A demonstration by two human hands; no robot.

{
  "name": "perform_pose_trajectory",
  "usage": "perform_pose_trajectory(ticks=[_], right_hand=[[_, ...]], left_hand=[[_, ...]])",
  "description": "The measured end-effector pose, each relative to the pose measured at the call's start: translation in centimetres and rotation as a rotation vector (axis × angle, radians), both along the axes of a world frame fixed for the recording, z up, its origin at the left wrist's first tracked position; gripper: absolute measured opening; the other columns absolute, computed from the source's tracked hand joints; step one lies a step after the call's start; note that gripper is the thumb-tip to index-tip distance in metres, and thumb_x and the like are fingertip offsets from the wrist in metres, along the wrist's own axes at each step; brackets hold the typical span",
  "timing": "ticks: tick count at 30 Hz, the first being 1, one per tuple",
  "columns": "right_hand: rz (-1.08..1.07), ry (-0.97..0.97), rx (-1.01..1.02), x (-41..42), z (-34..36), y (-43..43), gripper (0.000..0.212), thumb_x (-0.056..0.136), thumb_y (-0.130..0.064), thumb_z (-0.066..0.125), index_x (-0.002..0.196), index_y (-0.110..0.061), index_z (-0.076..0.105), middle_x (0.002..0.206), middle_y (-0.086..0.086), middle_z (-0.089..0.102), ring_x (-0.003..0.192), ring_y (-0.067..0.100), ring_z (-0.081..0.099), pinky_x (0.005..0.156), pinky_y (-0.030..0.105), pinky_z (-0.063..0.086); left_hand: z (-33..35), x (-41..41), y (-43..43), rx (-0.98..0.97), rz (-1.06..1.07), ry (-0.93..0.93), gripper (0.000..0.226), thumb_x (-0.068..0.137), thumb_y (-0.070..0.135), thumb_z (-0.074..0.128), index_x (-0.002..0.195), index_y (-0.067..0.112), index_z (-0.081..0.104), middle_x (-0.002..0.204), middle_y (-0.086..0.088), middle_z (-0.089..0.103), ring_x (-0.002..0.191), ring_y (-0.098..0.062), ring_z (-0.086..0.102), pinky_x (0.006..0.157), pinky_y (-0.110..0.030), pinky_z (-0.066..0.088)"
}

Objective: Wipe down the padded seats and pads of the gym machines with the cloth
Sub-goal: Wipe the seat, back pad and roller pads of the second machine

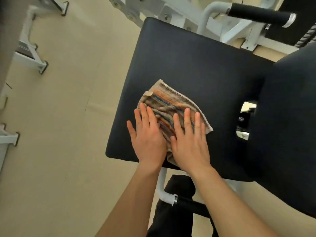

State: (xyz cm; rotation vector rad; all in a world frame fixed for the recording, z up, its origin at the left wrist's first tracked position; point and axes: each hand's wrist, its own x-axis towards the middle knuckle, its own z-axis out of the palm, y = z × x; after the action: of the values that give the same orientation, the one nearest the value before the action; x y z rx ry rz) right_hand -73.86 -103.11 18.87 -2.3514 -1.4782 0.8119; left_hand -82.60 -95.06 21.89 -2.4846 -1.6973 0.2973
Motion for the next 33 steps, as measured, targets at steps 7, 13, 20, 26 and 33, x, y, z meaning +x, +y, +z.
perform_pose_trajectory(ticks=[7,13,20,26,33], right_hand=[[0.092,-0.045,0.056,1.6,-0.6,2.6,0.069,0.101,-0.049,0.018,0.161,-0.024,-0.004,0.168,0.012,-0.018,0.155,0.034,-0.015,0.126,0.049,-0.004],[-0.068,-0.017,0.048,-1.8,-0.5,1.0,0.065,0.107,-0.045,0.018,0.16,-0.023,-0.011,0.167,0.007,-0.022,0.154,0.03,-0.02,0.127,0.048,-0.005],[0.057,-0.066,0.087,-8.6,0.1,-1.6,0.065,0.106,-0.045,0.023,0.159,-0.029,-0.012,0.167,0.008,-0.022,0.154,0.035,-0.02,0.126,0.05,-0.005],[0.186,-0.132,0.222,-11.3,0.6,0.9,0.062,0.106,-0.048,0.018,0.161,-0.03,-0.005,0.169,0.003,-0.016,0.155,0.032,-0.016,0.126,0.05,-0.004],[0.02,-0.15,0.206,-10.2,0.9,7.9,0.063,0.104,-0.055,0.011,0.16,-0.033,-0.006,0.169,0.0,-0.019,0.155,0.025,-0.018,0.126,0.048,-0.007]], left_hand=[[-0.3,0.6,2.7,-0.043,0.009,-0.097,0.069,0.103,0.036,0.027,0.156,-0.004,0.011,0.165,-0.025,0.007,0.154,-0.035,0.006,0.125,-0.049,0.008],[-1.3,-1.4,3.5,-0.037,-0.455,-0.056,0.062,0.107,0.036,0.029,0.159,0.007,0.01,0.167,-0.017,0.01,0.155,-0.03,0.009,0.126,-0.044,0.011],[-0.7,-12.3,0.2,0.073,-0.296,-0.102,0.058,0.107,0.033,0.02,0.16,0.01,0.011,0.168,-0.011,0.011,0.155,-0.024,0.01,0.126,-0.042,0.014],[0.0,-14.8,2.1,-0.003,-0.097,-0.381,0.058,0.104,0.035,0.023,0.155,0.007,0.023,0.157,-0.013,0.036,0.141,-0.029,0.038,0.115,-0.045,0.035],[1.5,-11.3,9.7,-0.43,0.009,-0.675,0.046,0.106,0.038,0.03,0.147,0.023,0.042,0.143,-0.002,0.055,0.129,-0.021,0.051,0.109,-0.037,0.037]])
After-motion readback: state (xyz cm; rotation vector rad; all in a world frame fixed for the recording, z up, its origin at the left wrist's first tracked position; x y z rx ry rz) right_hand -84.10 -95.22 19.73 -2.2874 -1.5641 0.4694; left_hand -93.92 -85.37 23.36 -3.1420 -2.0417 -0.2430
